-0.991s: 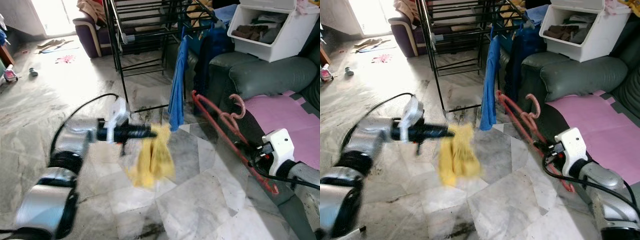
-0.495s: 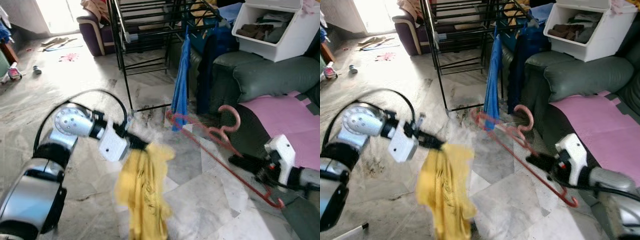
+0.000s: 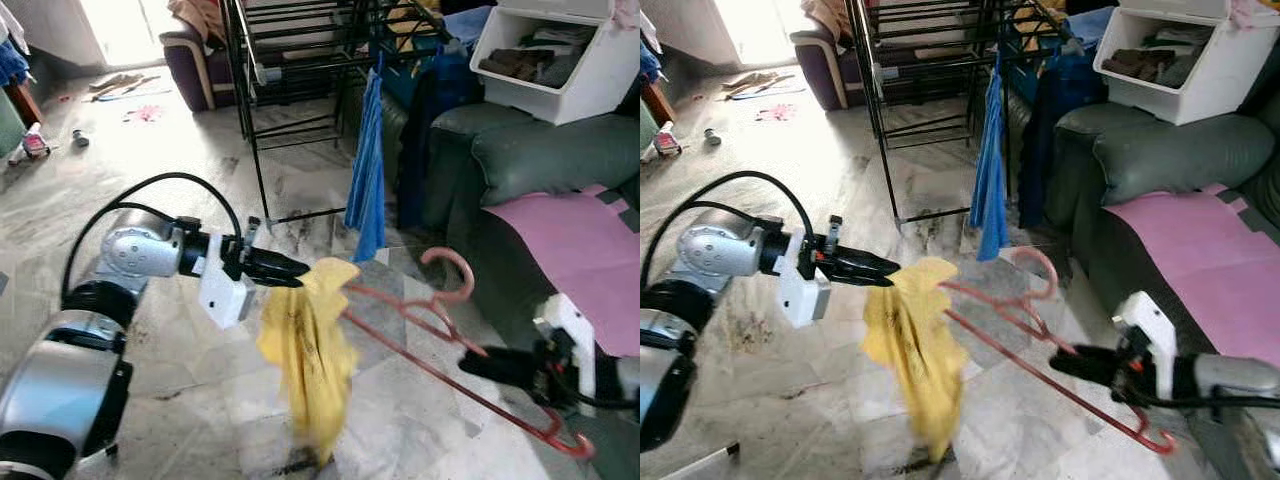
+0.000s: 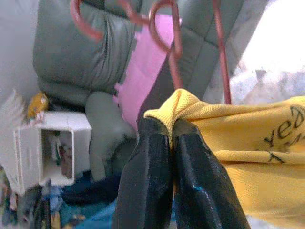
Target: Hang hanger
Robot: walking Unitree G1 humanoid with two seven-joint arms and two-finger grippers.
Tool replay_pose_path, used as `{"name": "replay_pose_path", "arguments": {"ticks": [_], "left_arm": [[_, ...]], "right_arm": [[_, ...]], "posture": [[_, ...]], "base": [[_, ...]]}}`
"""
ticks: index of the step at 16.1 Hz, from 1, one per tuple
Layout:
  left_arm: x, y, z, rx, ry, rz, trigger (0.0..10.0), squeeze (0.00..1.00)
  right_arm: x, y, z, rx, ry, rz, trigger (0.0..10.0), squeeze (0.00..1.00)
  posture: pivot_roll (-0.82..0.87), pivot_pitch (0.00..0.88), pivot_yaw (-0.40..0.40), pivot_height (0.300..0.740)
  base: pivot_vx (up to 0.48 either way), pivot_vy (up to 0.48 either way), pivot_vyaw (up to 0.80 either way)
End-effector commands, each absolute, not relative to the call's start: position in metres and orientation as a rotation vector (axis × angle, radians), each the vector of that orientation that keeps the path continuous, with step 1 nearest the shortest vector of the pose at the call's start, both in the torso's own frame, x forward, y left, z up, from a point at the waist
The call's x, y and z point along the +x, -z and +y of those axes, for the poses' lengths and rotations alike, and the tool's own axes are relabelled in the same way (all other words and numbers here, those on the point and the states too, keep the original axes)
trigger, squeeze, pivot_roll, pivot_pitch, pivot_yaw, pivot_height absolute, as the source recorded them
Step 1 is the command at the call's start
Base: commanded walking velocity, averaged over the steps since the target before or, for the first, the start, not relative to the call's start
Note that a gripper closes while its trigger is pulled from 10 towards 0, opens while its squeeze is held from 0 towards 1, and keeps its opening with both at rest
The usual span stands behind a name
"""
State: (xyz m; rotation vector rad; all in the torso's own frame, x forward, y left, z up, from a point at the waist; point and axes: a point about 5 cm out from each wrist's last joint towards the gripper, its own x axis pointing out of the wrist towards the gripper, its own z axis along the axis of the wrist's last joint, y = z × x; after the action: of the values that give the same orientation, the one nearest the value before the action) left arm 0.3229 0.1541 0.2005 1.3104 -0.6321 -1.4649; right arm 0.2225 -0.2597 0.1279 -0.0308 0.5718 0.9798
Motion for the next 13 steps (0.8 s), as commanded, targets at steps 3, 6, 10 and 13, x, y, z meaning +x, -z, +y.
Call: {"name": "replay_pose_path", "arguments": {"ticks": [3, 6, 10, 13], "left_arm": [[0.329, -0.212, 0.161, 1.358, 1.398, -0.628, 10.0, 0.00], [0.331, -0.210, 0.161, 1.380, 1.367, -0.607, 10.0, 0.00], [0.331, -0.209, 0.154, 1.397, 1.356, -0.651, 10.0, 0.00], [0.328, -0.204, 0.155, 1.404, 1.366, -0.667, 10.0, 0.00]], "right_arm": [[0.215, -0.139, -0.274, -0.137, -1.004, 0.631, 10.0, 0.00], [0.211, -0.144, -0.279, -0.139, -1.033, 0.648, 10.0, 0.00], [0.216, -0.139, -0.273, -0.146, -1.034, 0.626, 10.0, 0.00], [0.234, -0.141, -0.285, -0.228, -0.894, 0.558, 10.0, 0.00]], "posture": [[-0.02, 0.024, 0.052, 0.740], [-0.03, 0.024, 0.054, 0.740], [-0.02, 0.029, 0.055, 0.740], [-0.02, 0.032, 0.057, 0.740]], "base": [[0.000, 0.000, 0.00], [0.000, 0.000, 0.00], [0.000, 0.000, 0.00], [0.000, 0.000, 0.00]]}}
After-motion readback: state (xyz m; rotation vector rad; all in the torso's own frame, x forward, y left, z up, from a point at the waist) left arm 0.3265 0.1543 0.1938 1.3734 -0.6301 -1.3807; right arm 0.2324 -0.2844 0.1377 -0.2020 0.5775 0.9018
